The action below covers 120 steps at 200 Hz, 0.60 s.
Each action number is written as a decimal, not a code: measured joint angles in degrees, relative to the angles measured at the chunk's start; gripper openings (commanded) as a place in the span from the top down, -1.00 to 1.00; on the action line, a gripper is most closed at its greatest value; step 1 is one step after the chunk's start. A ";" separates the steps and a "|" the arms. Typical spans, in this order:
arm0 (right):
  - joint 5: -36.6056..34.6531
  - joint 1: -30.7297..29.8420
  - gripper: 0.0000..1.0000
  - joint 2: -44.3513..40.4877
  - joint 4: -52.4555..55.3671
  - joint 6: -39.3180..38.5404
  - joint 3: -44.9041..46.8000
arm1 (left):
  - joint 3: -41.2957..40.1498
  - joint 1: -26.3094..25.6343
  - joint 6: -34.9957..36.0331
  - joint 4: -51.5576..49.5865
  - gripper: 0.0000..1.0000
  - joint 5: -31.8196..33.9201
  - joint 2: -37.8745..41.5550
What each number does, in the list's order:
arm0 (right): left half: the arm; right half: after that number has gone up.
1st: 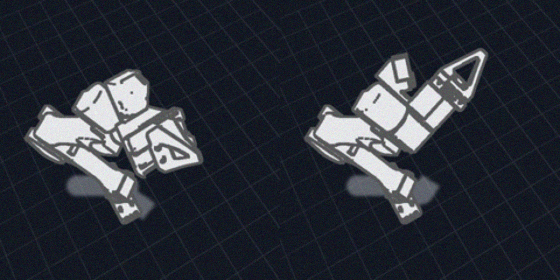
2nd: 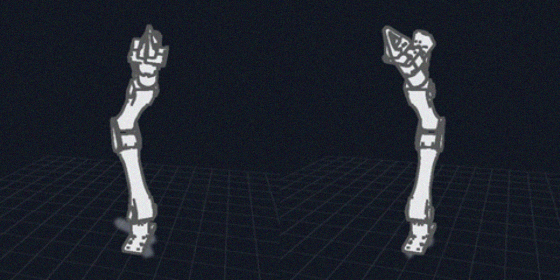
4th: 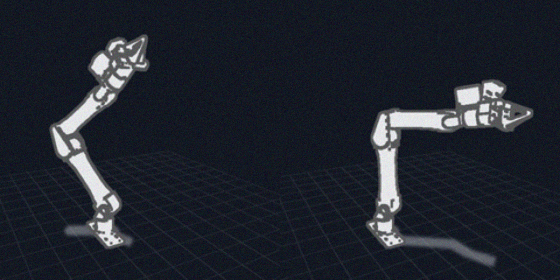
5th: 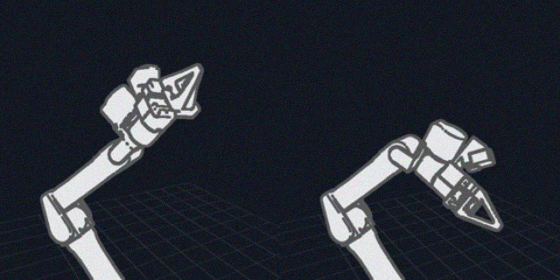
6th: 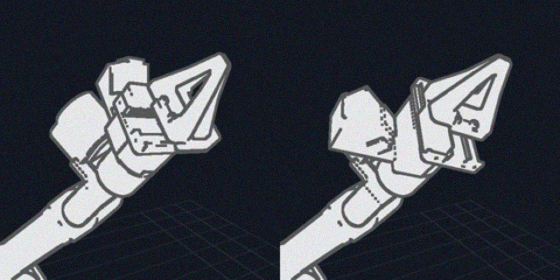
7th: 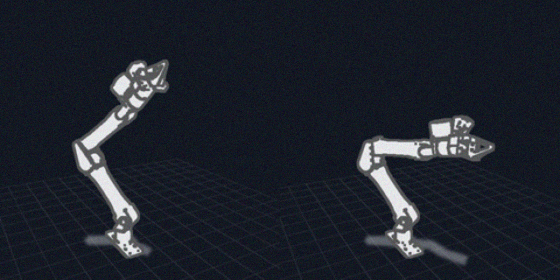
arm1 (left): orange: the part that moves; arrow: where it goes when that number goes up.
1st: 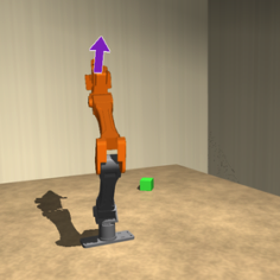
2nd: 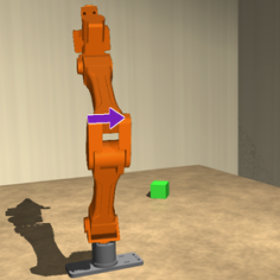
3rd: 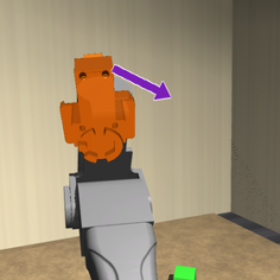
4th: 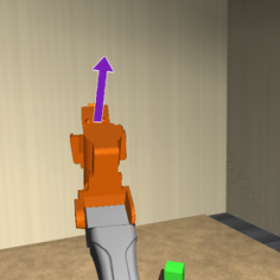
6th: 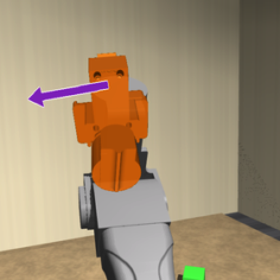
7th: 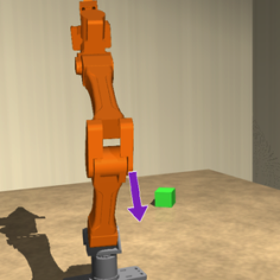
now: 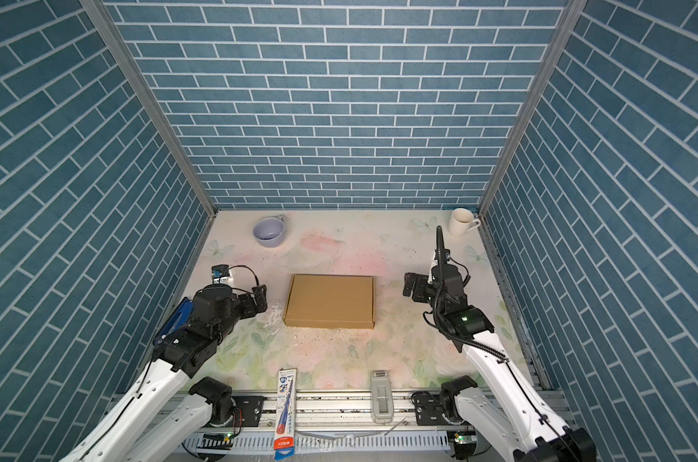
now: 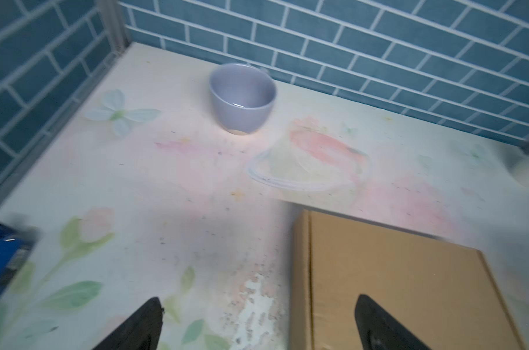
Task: Assemble paper box
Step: Reset both arms
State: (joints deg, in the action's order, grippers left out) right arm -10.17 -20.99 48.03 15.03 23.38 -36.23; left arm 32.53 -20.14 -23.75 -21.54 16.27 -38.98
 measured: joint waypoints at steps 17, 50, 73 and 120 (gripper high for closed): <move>-7.21 0.20 -0.98 -3.08 -2.32 -1.75 4.39 | -2.34 1.79 3.34 2.97 -0.99 6.71 0.04; -17.84 0.44 -0.97 -9.42 -8.92 -5.95 13.75 | -10.05 4.68 9.86 12.74 -0.99 16.24 -2.21; -22.25 0.72 -0.98 -12.02 -13.97 -9.60 18.40 | -15.52 6.82 13.49 22.69 -0.99 19.02 -7.43; -24.57 2.82 -0.98 -8.41 -22.23 -15.15 21.29 | -22.21 8.13 21.53 45.42 -0.99 16.96 -18.01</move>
State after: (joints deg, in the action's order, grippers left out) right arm -34.74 -18.17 39.62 -7.20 8.23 -14.94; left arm 10.33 -12.01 -2.22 23.88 33.23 -56.99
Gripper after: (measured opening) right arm 0.990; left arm 0.996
